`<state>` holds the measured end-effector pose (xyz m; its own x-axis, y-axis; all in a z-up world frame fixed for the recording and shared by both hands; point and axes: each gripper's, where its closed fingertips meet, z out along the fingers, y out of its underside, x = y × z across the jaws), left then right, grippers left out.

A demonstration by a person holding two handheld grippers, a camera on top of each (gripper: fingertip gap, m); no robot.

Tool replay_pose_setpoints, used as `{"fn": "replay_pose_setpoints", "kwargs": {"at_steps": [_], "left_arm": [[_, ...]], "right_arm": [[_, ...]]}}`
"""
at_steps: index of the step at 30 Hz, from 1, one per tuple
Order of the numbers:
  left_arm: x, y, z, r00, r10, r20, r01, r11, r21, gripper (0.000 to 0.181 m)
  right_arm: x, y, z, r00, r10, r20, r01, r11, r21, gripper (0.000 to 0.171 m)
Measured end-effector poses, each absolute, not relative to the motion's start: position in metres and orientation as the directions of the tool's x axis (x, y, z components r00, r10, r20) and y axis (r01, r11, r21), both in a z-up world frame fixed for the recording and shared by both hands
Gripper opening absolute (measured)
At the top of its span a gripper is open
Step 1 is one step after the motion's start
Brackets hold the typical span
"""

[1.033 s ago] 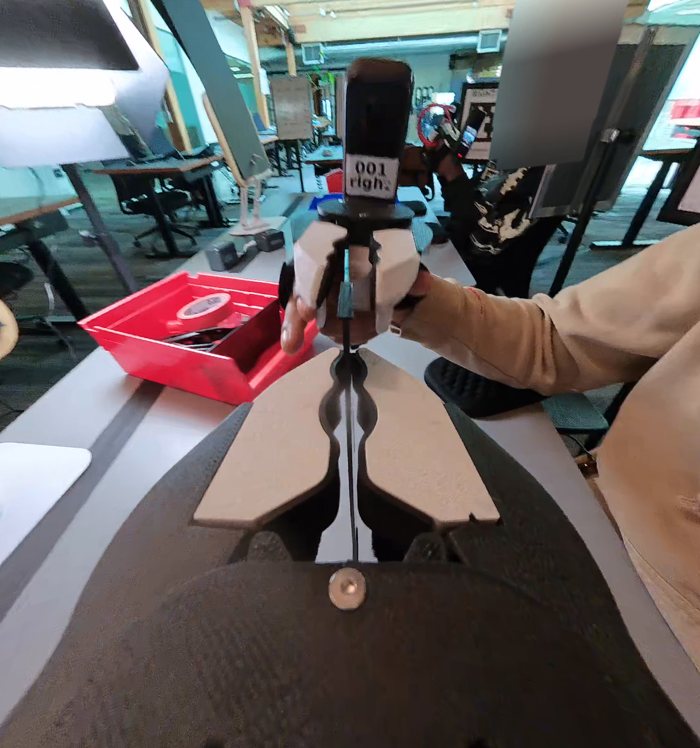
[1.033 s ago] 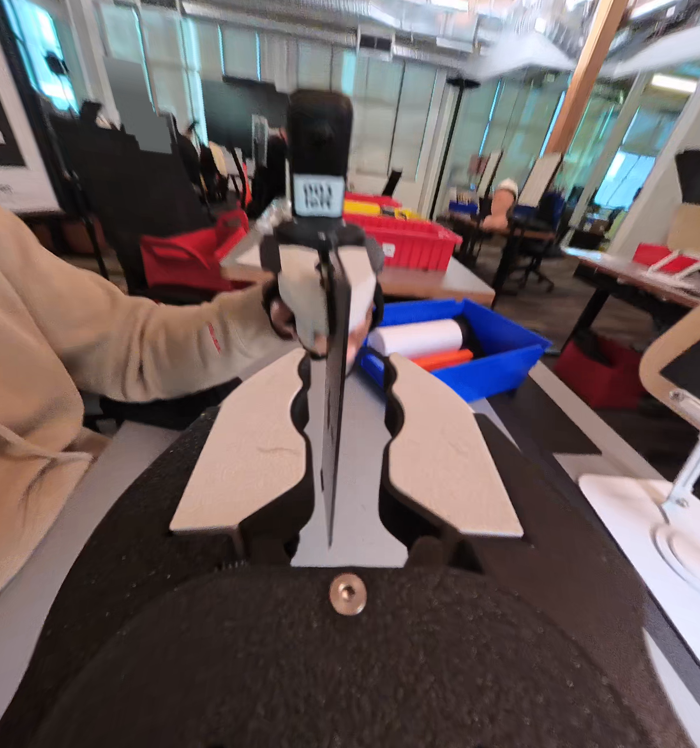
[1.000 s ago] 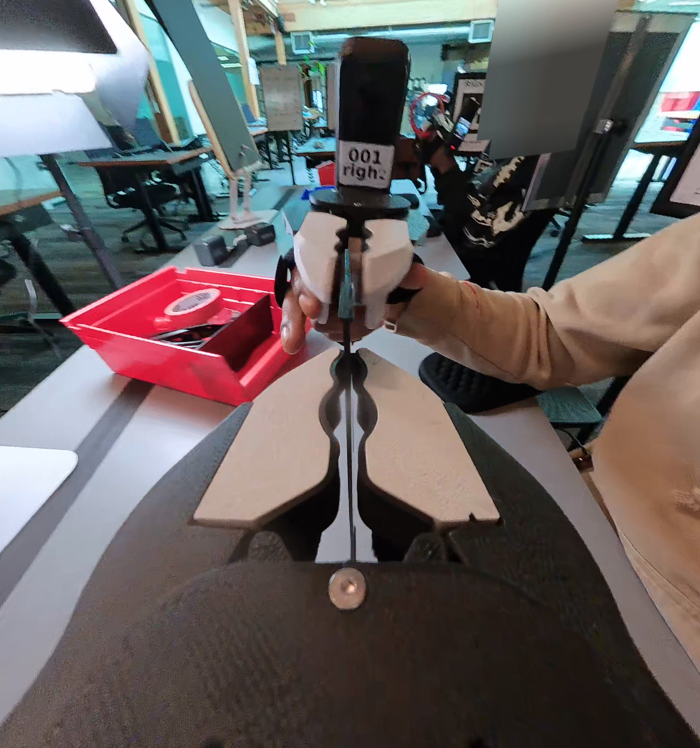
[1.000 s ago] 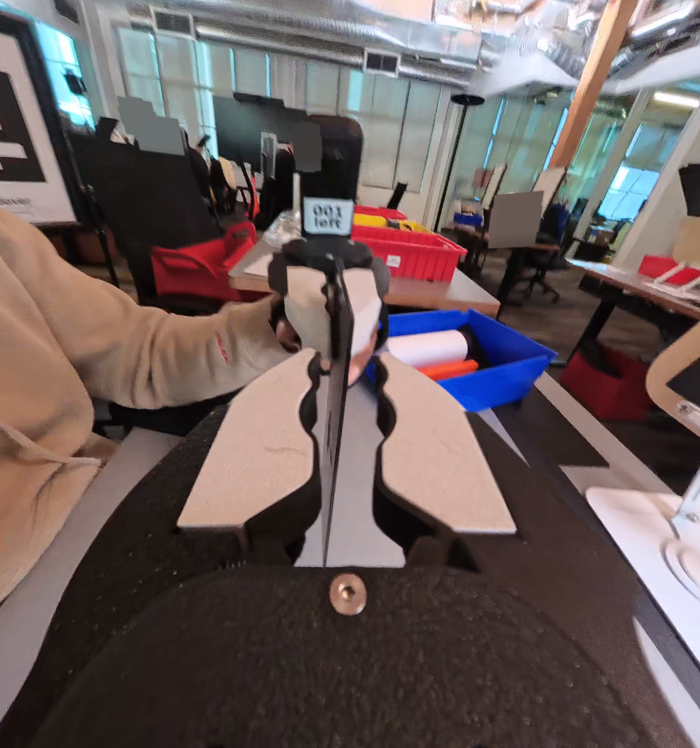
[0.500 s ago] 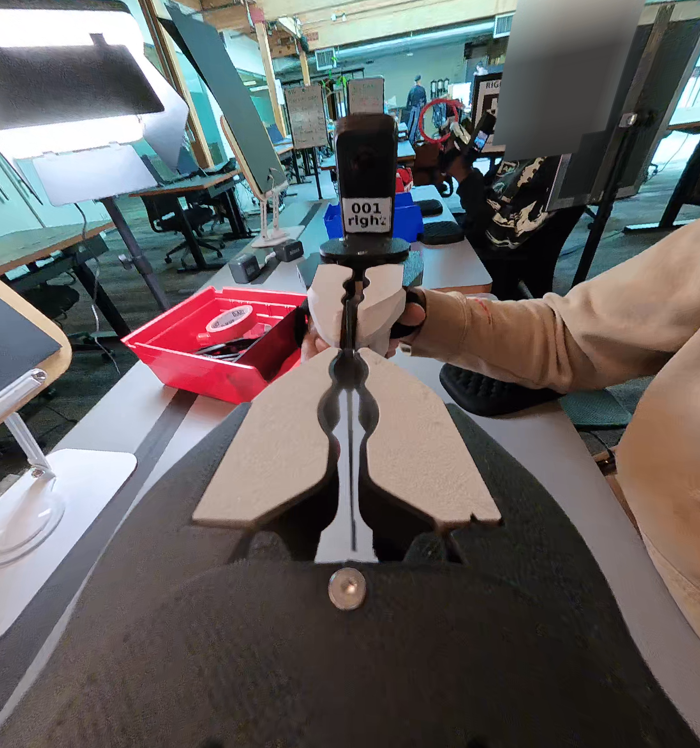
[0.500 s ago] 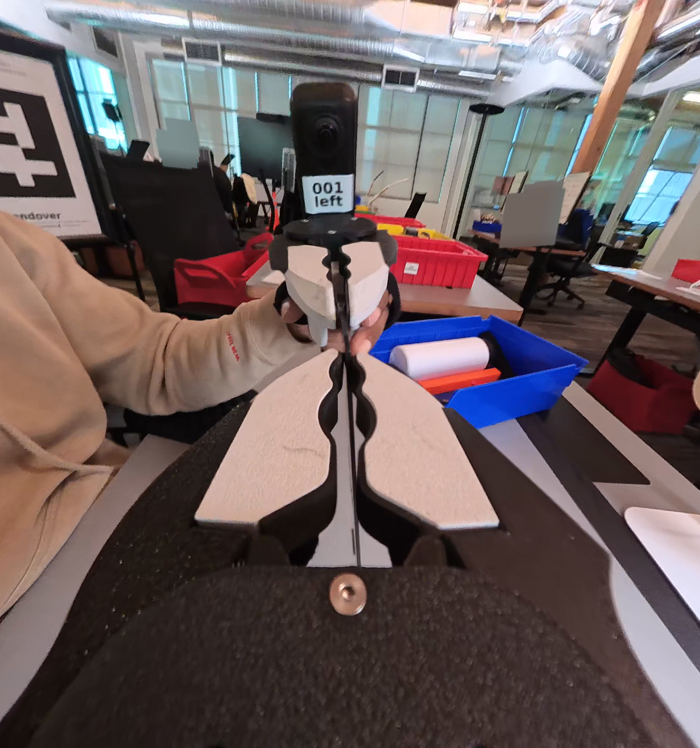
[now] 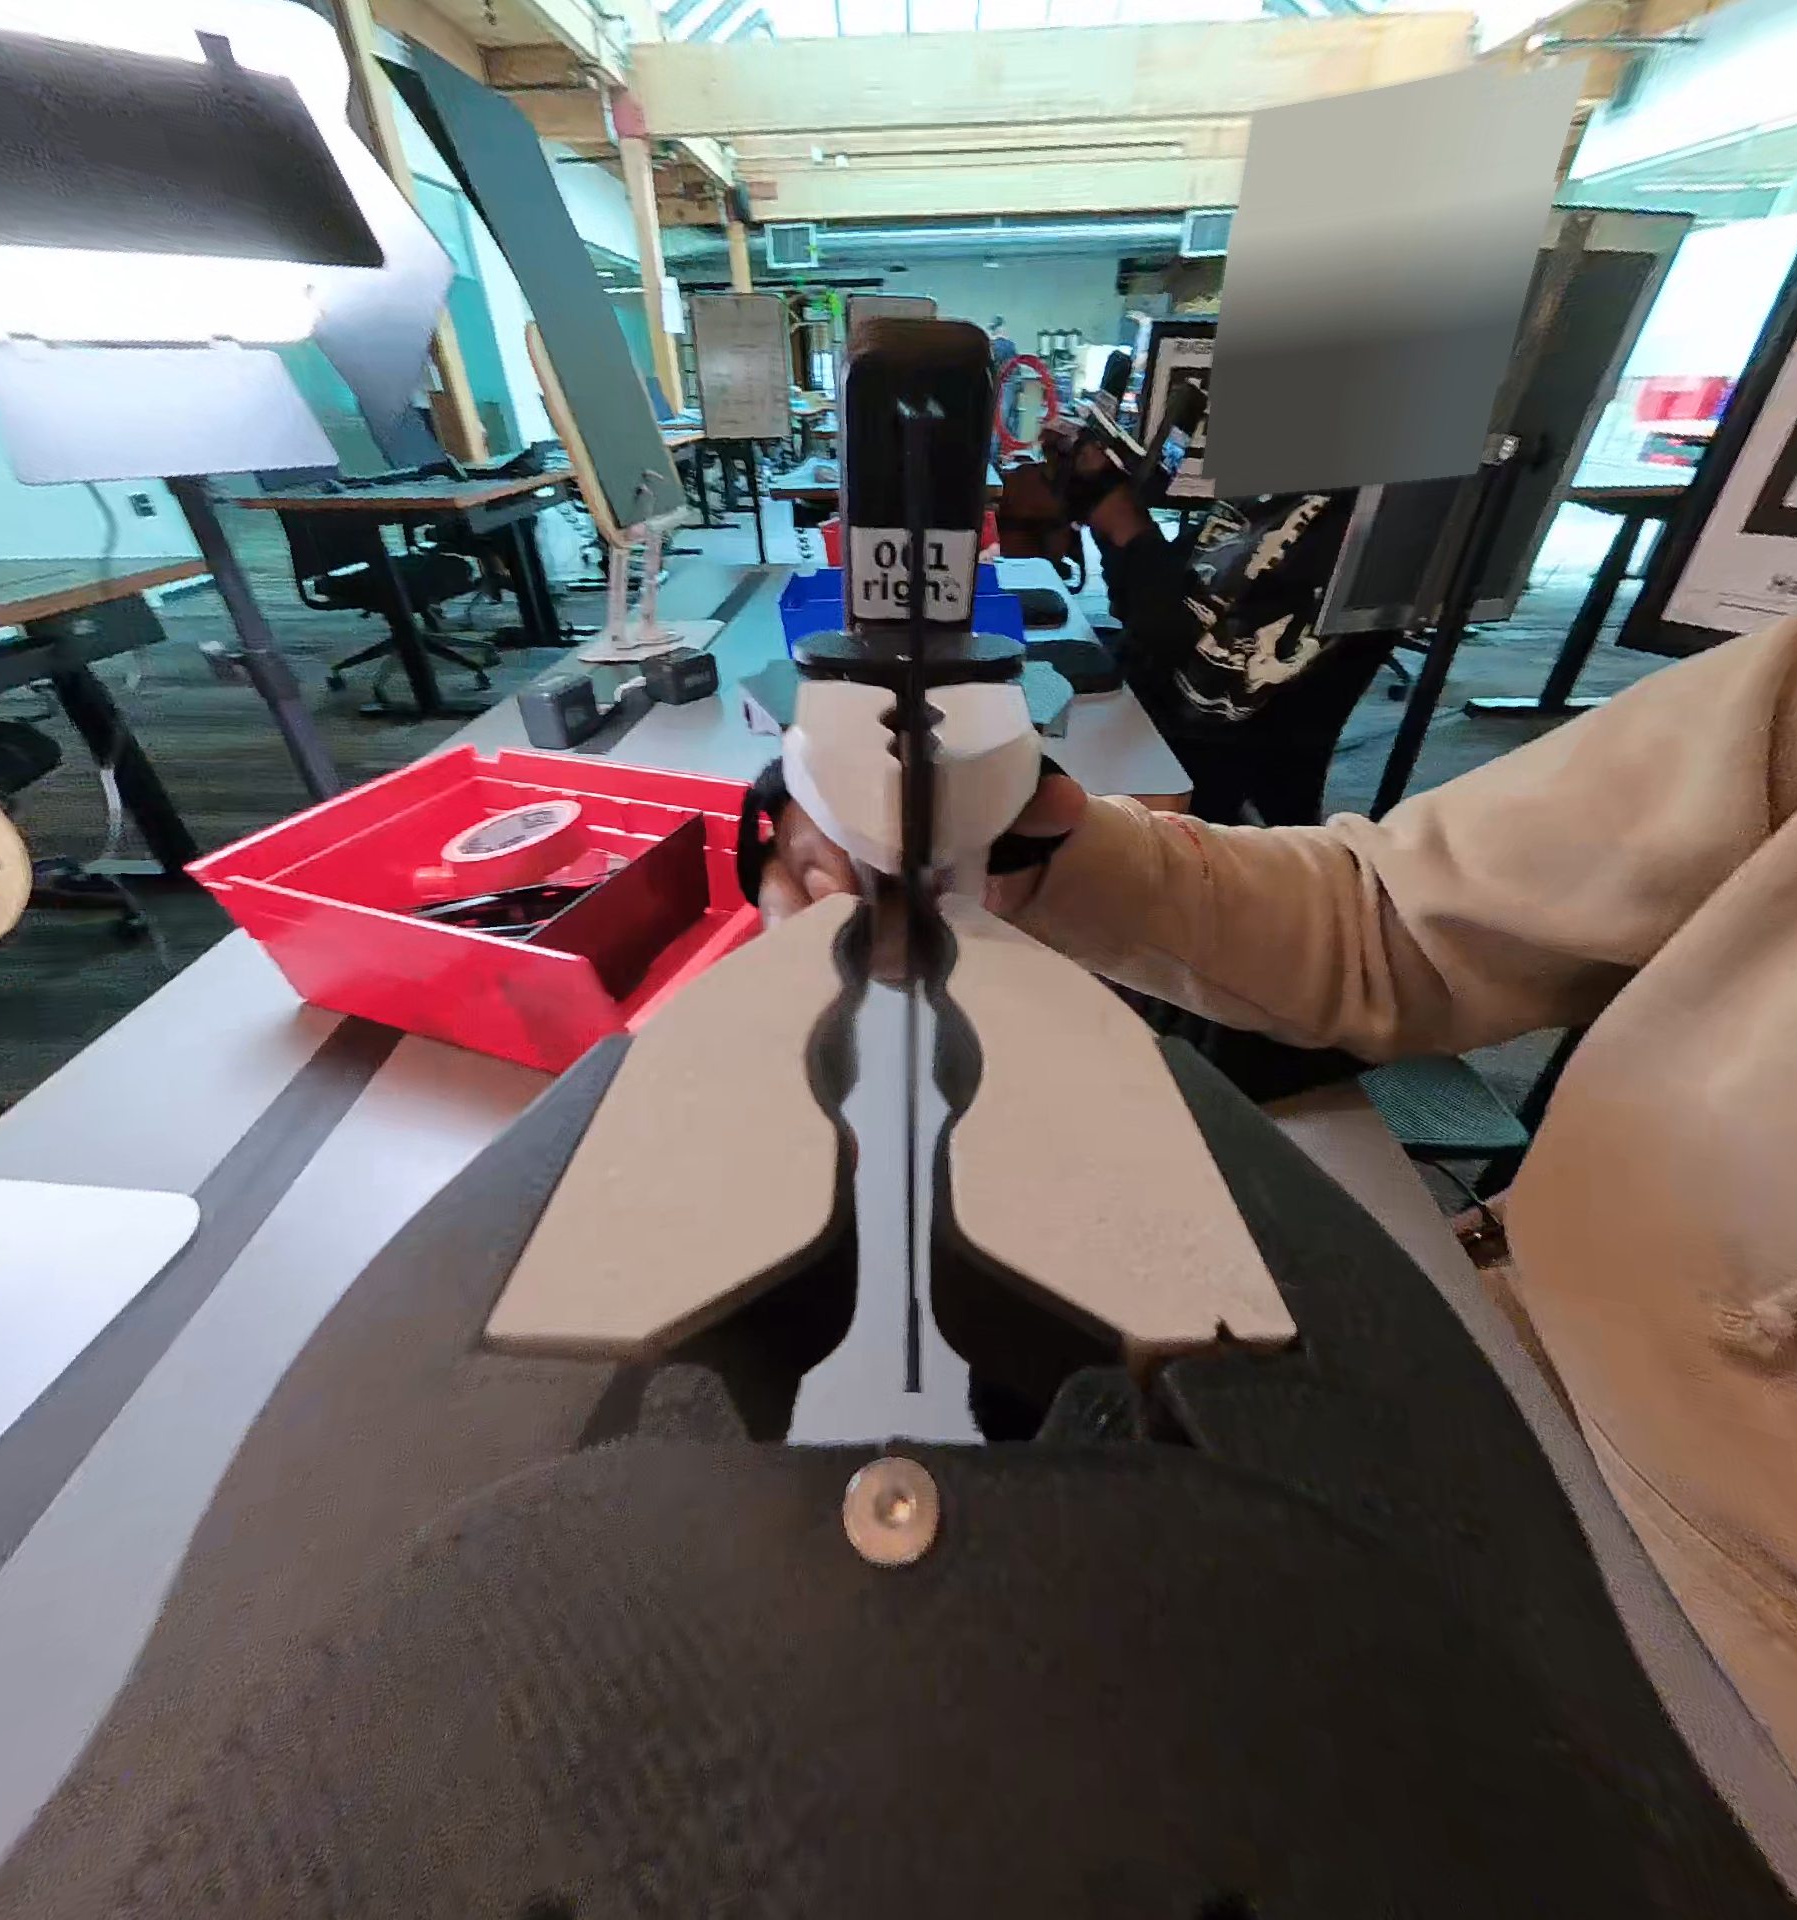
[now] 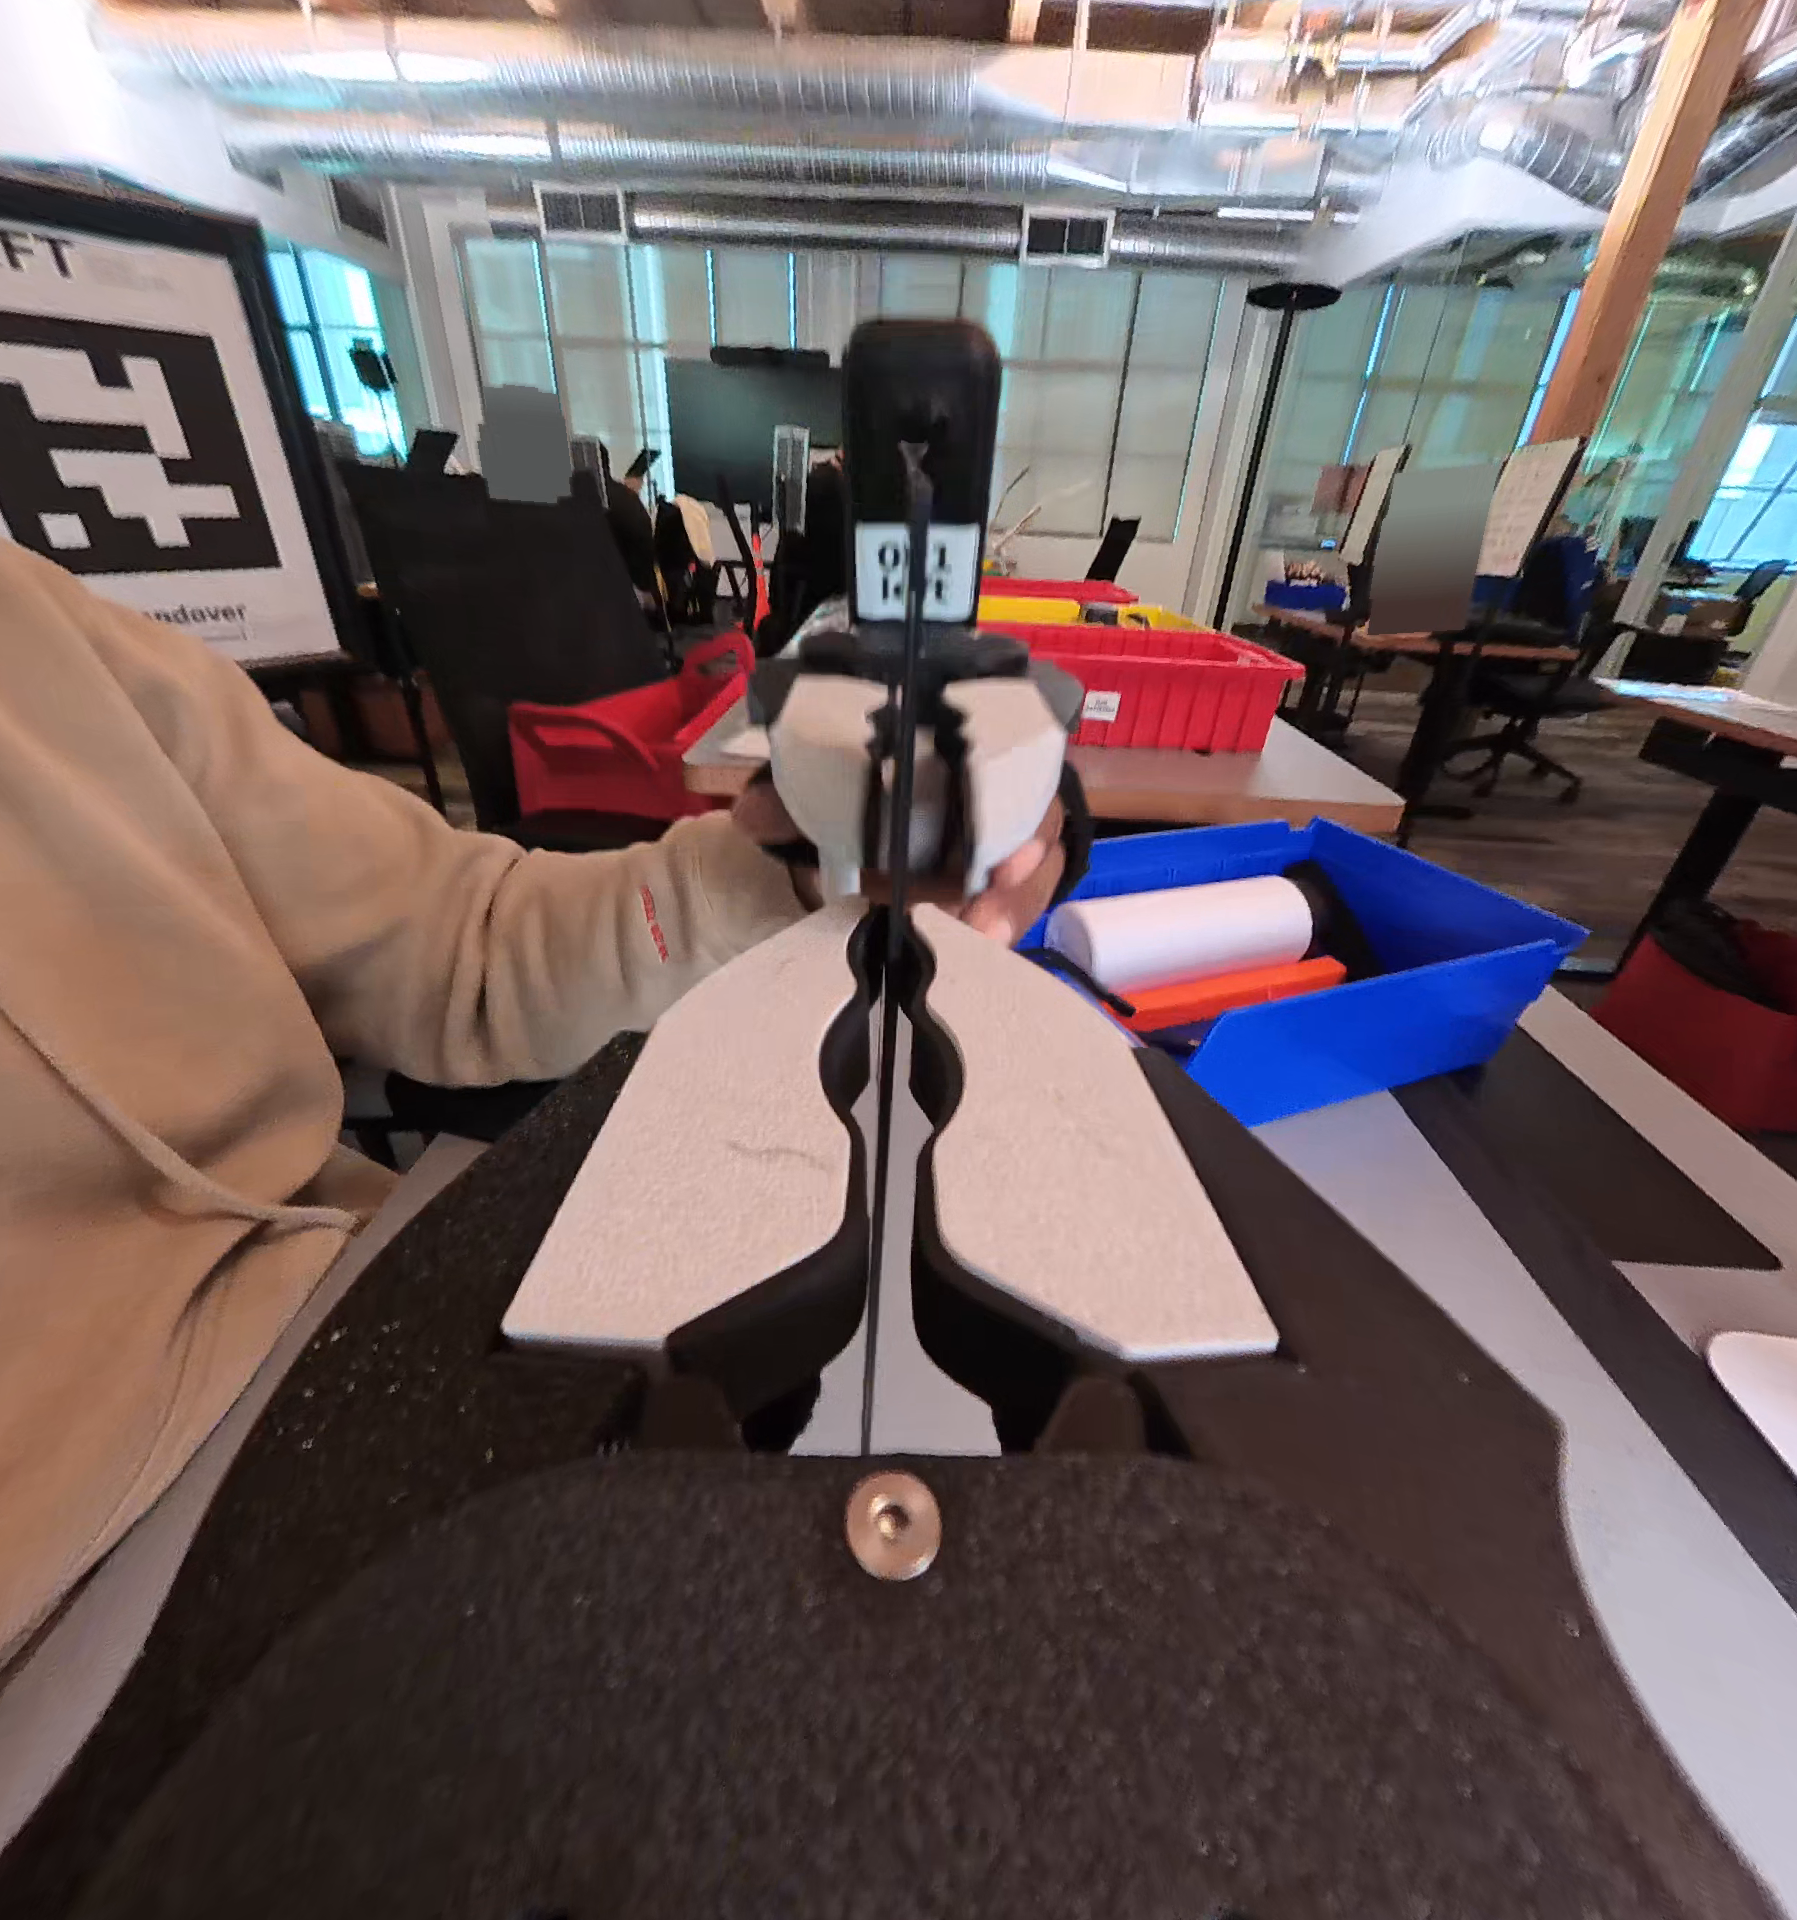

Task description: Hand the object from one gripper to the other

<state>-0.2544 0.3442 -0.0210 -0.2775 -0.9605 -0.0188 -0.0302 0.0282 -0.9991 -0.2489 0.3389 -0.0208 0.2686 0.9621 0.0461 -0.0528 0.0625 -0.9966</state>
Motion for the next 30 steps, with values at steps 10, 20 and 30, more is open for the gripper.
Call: {"fn": "replay_pose_setpoints", "kwargs": {"at_steps": [10, 20, 30], "left_arm": [[-0.259, 0.346, -0.007, -0.267, -0.964, 0.013, 0.007, -0.015, -1.0, 0.003], [-0.246, 0.344, -0.031, -0.302, -0.953, 0.014, -0.057, 0.004, -0.998, 0.003], [-0.255, 0.347, -0.01, -0.293, -0.956, 0.015, 0.061, -0.035, -0.998, 0.017]], "right_arm": [[-0.248, 0.345, -0.036, 0.287, 0.955, 0.071, 0.019, 0.069, -0.997, 0.007], [-0.242, 0.342, -0.007, 0.336, 0.938, 0.079, -0.075, 0.11, -0.991, 0.001], [-0.249, 0.348, -0.031, 0.314, 0.946, 0.085, 0.015, 0.084, -0.996, 0.002]]}}
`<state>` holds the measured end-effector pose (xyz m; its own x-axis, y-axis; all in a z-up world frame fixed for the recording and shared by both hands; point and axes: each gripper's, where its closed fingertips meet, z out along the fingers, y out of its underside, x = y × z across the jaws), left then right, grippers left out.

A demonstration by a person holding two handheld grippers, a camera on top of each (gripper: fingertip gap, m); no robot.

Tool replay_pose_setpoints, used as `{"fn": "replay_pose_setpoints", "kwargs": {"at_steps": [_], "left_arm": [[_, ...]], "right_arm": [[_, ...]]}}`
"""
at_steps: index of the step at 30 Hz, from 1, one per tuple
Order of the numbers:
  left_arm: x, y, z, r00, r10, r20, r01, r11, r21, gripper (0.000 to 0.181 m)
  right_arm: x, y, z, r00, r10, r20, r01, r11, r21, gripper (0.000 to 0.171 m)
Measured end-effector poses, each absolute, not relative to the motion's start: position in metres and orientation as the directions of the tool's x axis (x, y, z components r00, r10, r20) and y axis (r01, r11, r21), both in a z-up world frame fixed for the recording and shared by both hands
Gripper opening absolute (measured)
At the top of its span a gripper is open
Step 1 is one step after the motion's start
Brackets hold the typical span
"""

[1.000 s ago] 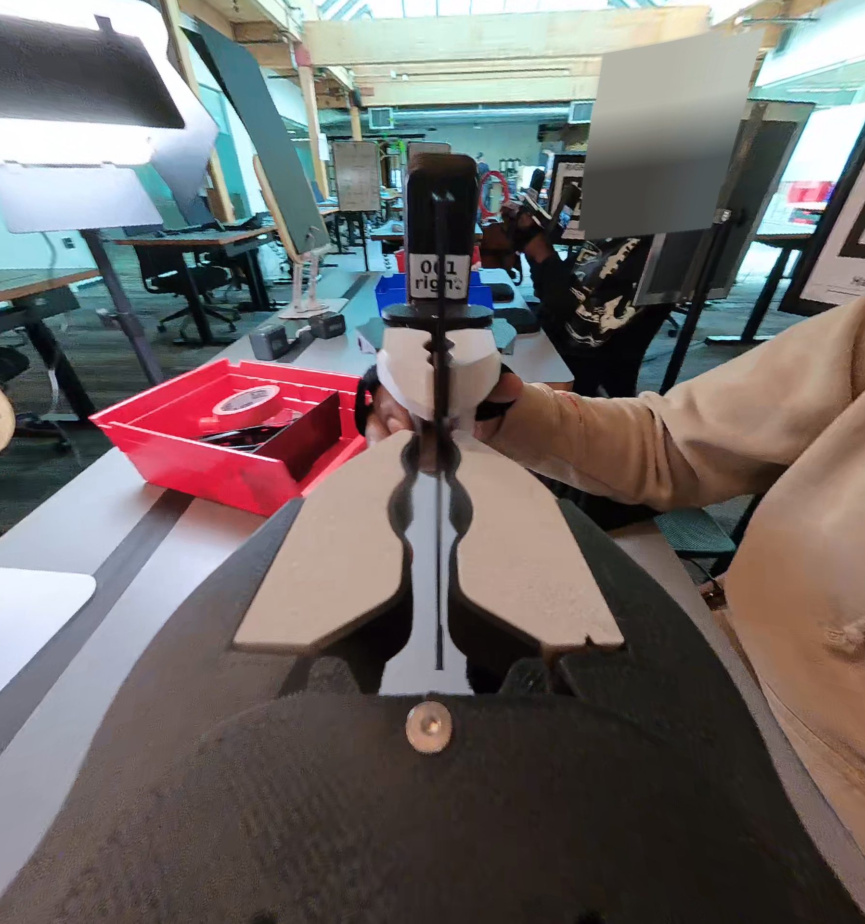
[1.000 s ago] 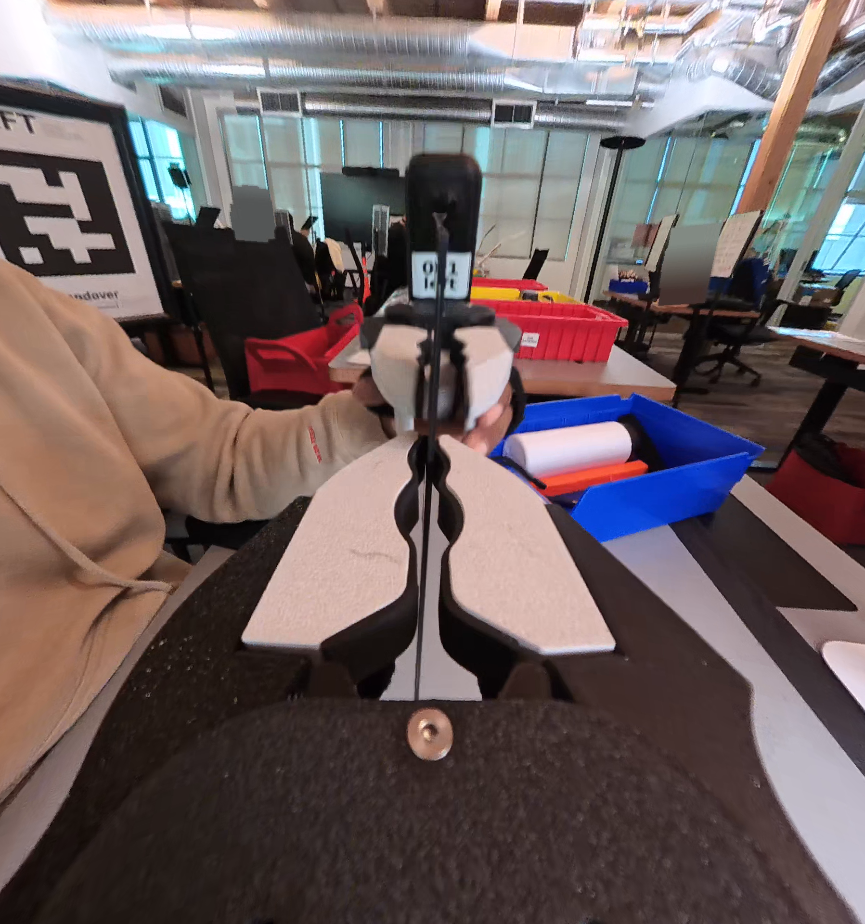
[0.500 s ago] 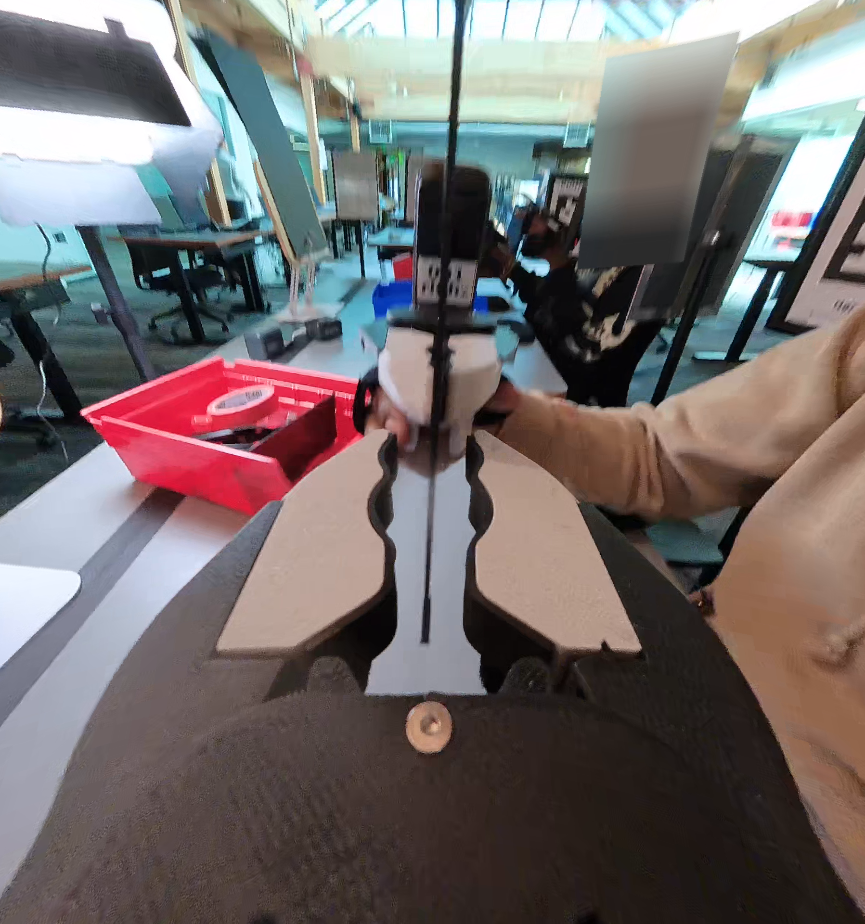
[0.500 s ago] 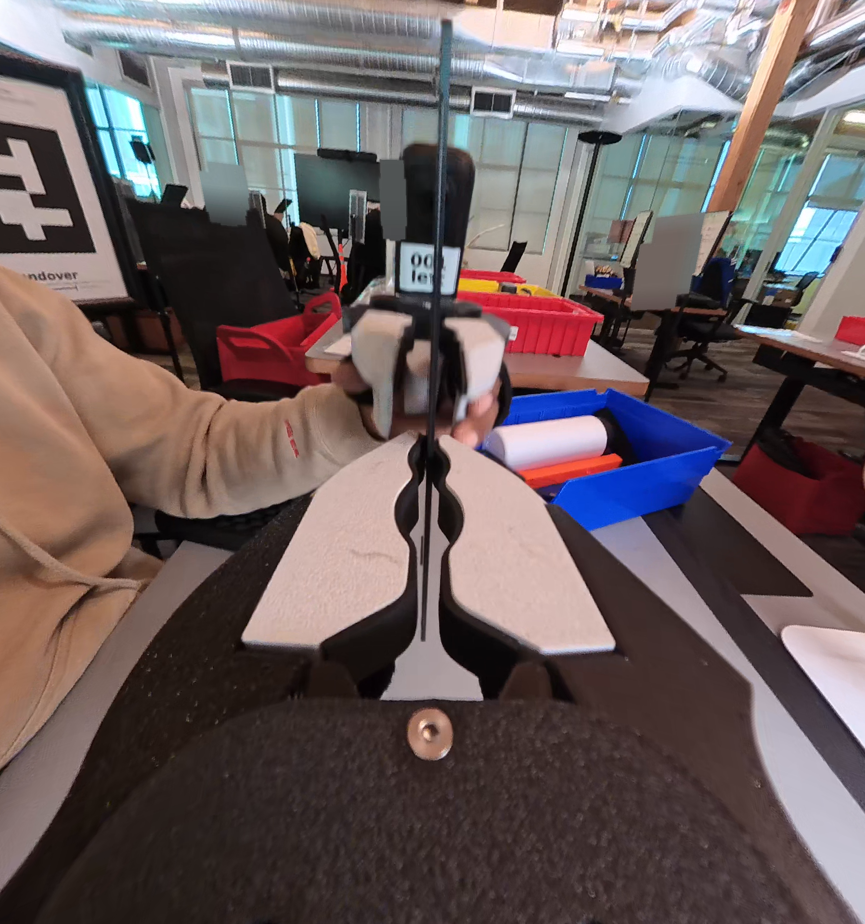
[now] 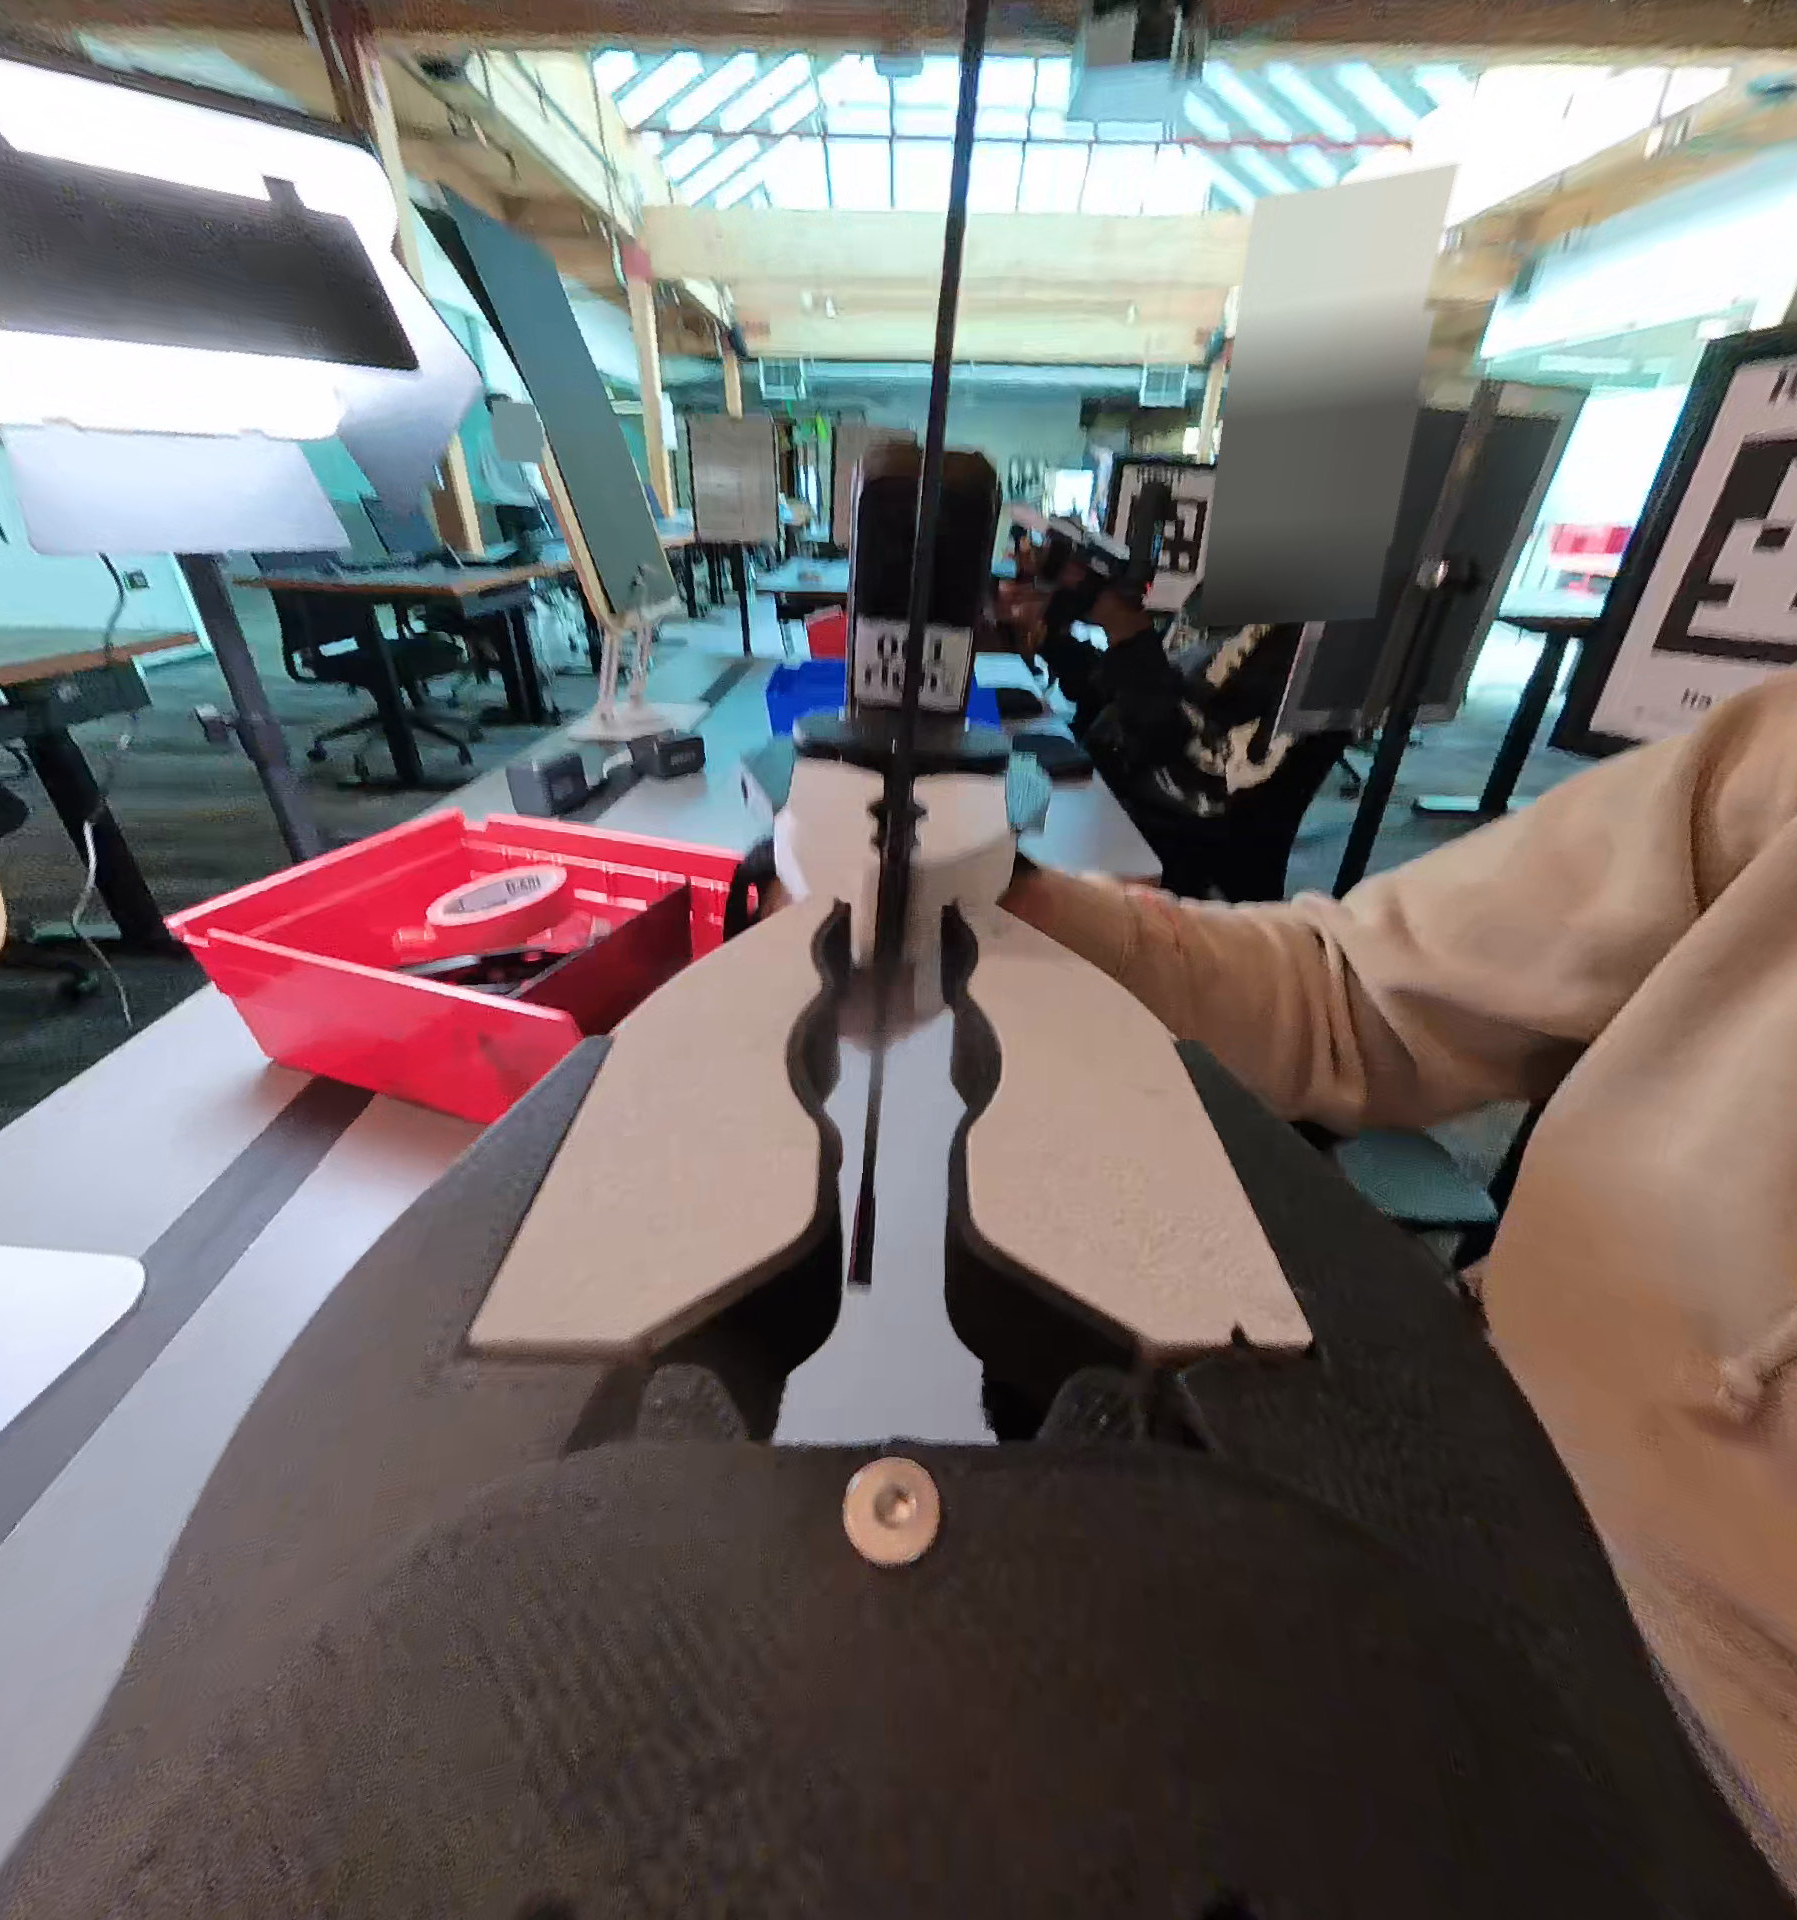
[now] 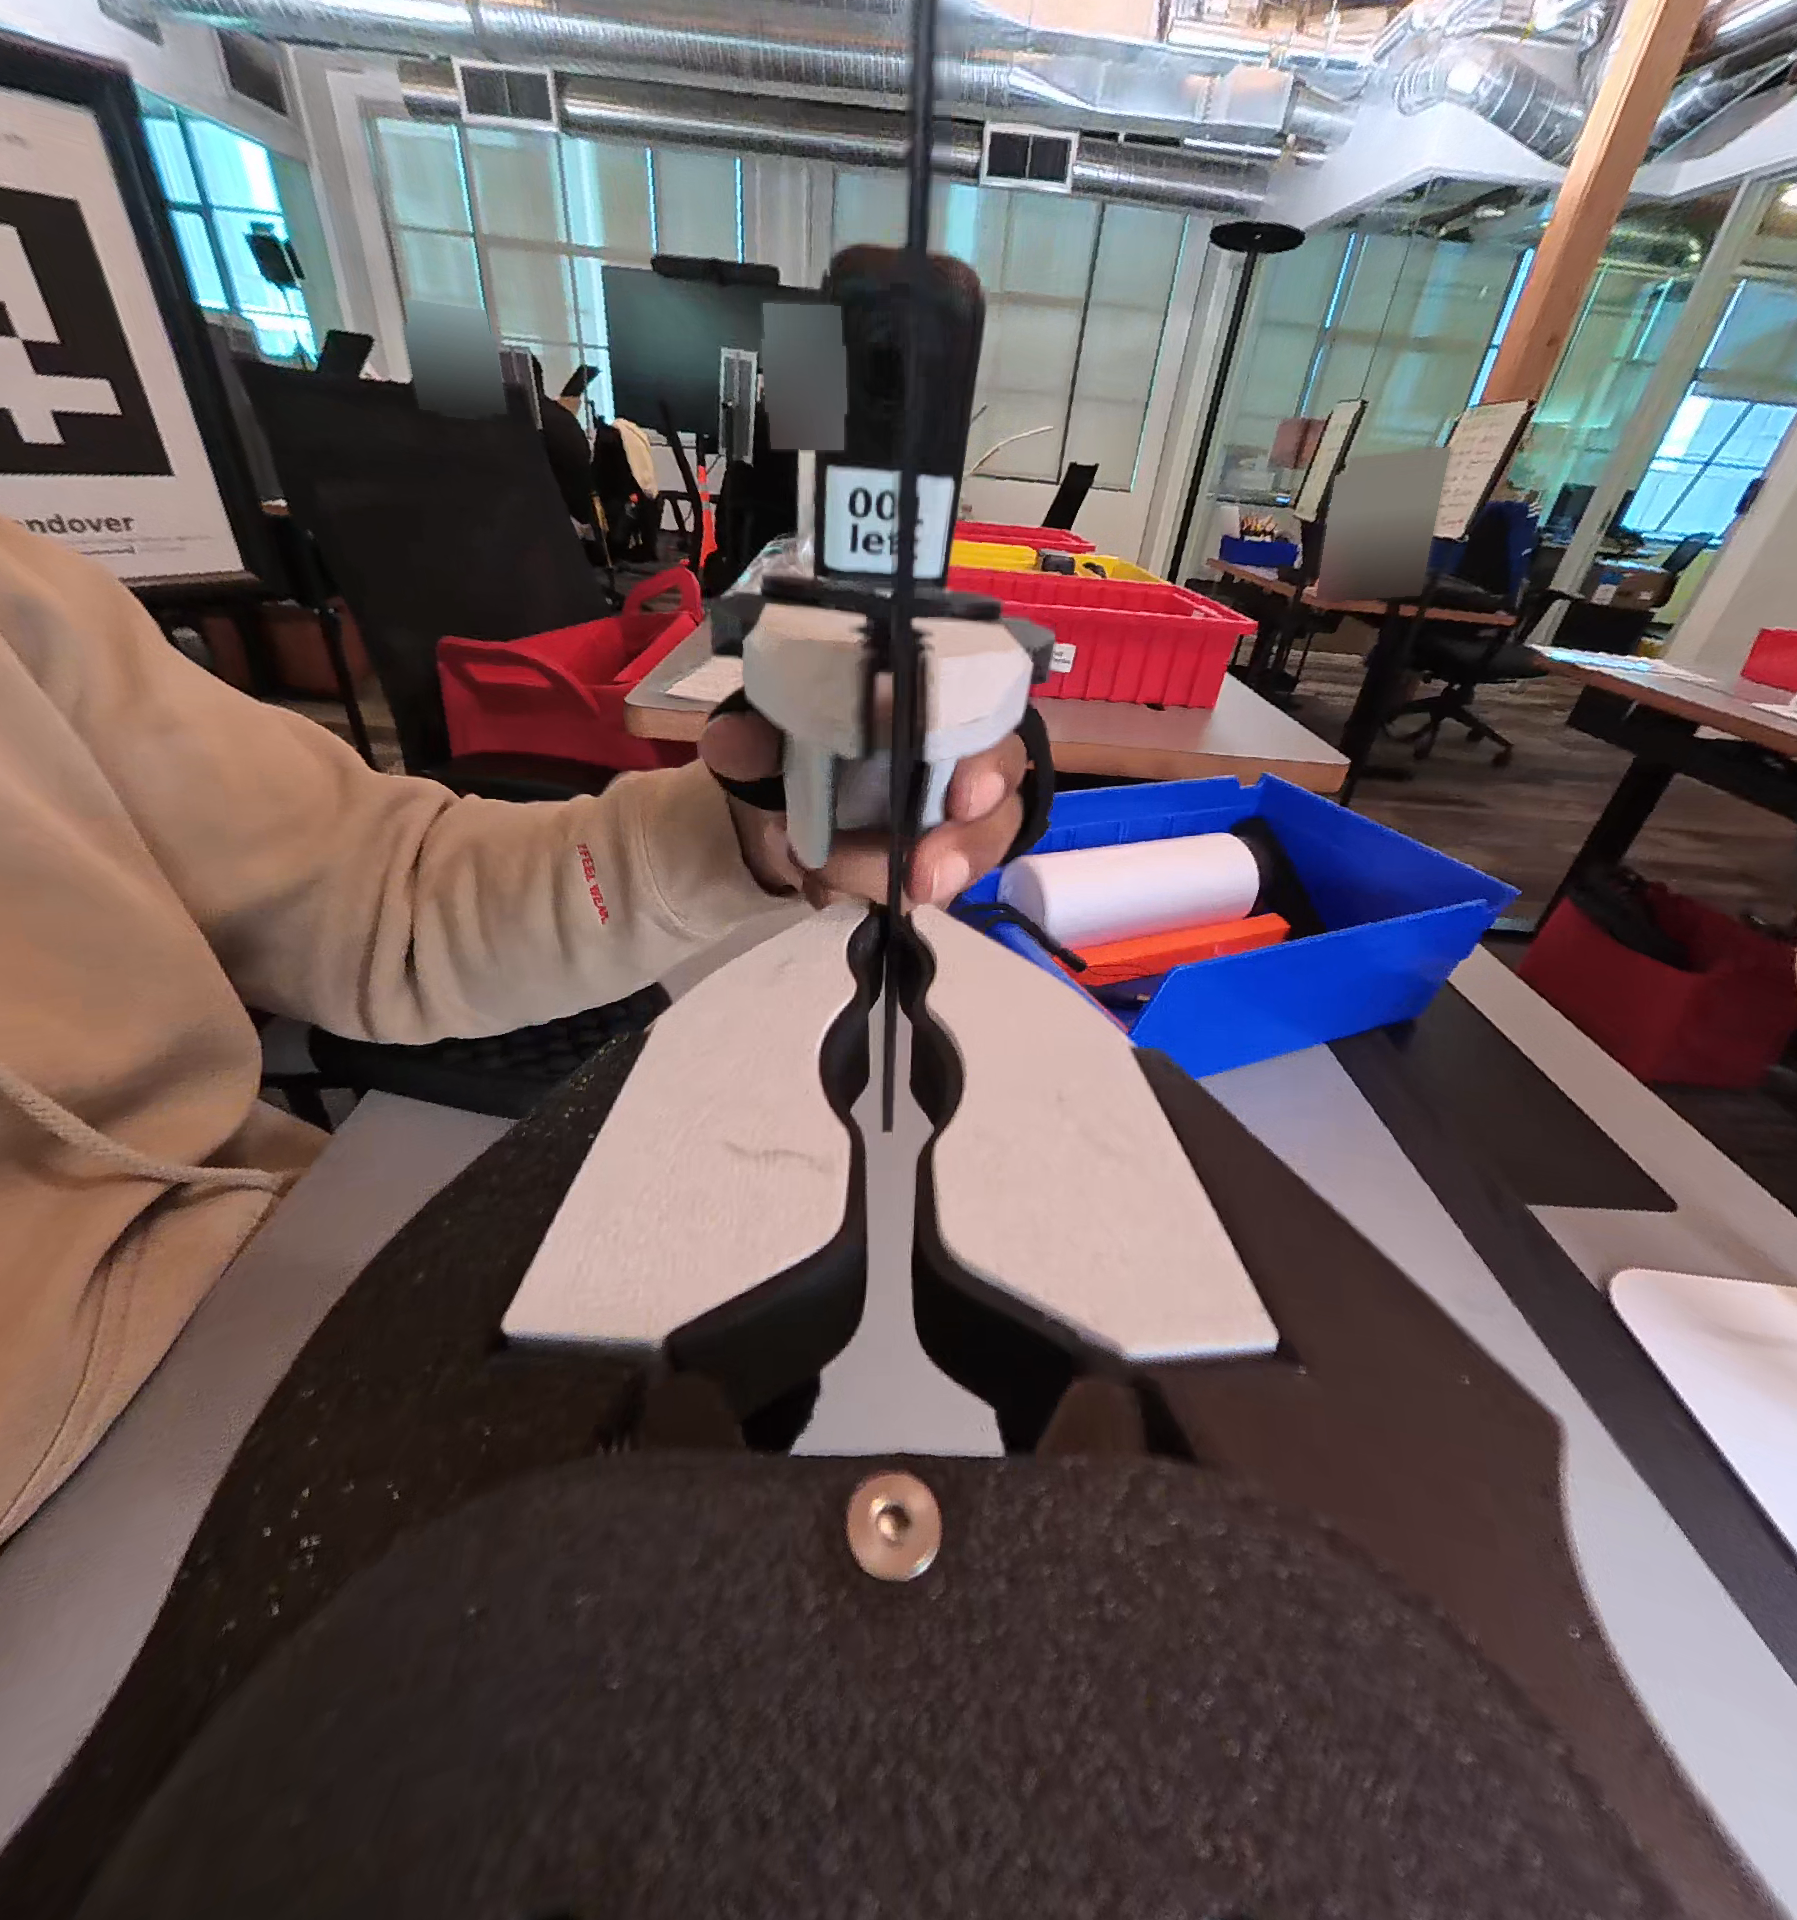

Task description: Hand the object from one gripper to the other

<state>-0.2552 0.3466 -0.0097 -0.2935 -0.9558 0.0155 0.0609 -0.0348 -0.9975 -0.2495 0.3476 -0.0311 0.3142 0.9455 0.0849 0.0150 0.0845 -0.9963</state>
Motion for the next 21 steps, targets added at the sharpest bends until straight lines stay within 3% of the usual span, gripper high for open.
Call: {"fn": "replay_pose_setpoints", "kwargs": {"at_steps": [4, 8, 10, 11, 13, 15, 21], "left_arm": [[-0.25, 0.346, -0.034, -0.311, -0.95, -0.015, -0.041, 0.029, -0.999, 0.002], [-0.249, 0.347, -0.025, -0.296, -0.955, 0.013, -0.024, -0.006, -1.0, 0.002], [-0.253, 0.346, -0.016, -0.307, -0.951, 0.036, 0.007, -0.041, -0.999, 0.002], [-0.254, 0.345, -0.014, -0.312, -0.949, 0.044, 0.006, -0.049, -0.999, 0.002], [-0.254, 0.346, -0.014, -0.303, -0.952, 0.039, 0.001, -0.041, -0.999, 0.002], [-0.253, 0.348, -0.013, -0.292, -0.955, 0.048, 0.019, -0.056, -0.998, 0.002], [-0.265, 0.363, -0.003, -0.231, -0.972, 0.038, 0.064, -0.054, -0.996, 0.031]], "right_arm": [[-0.241, 0.343, -0.012, 0.325, 0.943, 0.074, -0.058, 0.098, -0.993, 0.001], [-0.235, 0.344, -0.005, 0.343, 0.937, 0.064, -0.097, 0.103, -0.99, 0.004], [-0.236, 0.346, -0.011, 0.327, 0.944, 0.042, -0.092, 0.076, -0.993, 0.028], [-0.237, 0.349, -0.018, 0.325, 0.945, 0.033, -0.071, 0.059, -0.996, 0.031], [-0.242, 0.351, -0.026, 0.314, 0.949, 0.027, -0.062, 0.049, -0.997, 0.026], [-0.247, 0.347, -0.025, 0.284, 0.958, 0.034, -0.083, 0.06, -0.995, 0.002], [-0.239, 0.352, -0.029, 0.332, 0.941, 0.058, -0.003, 0.062, -0.998, 0.001]]}}
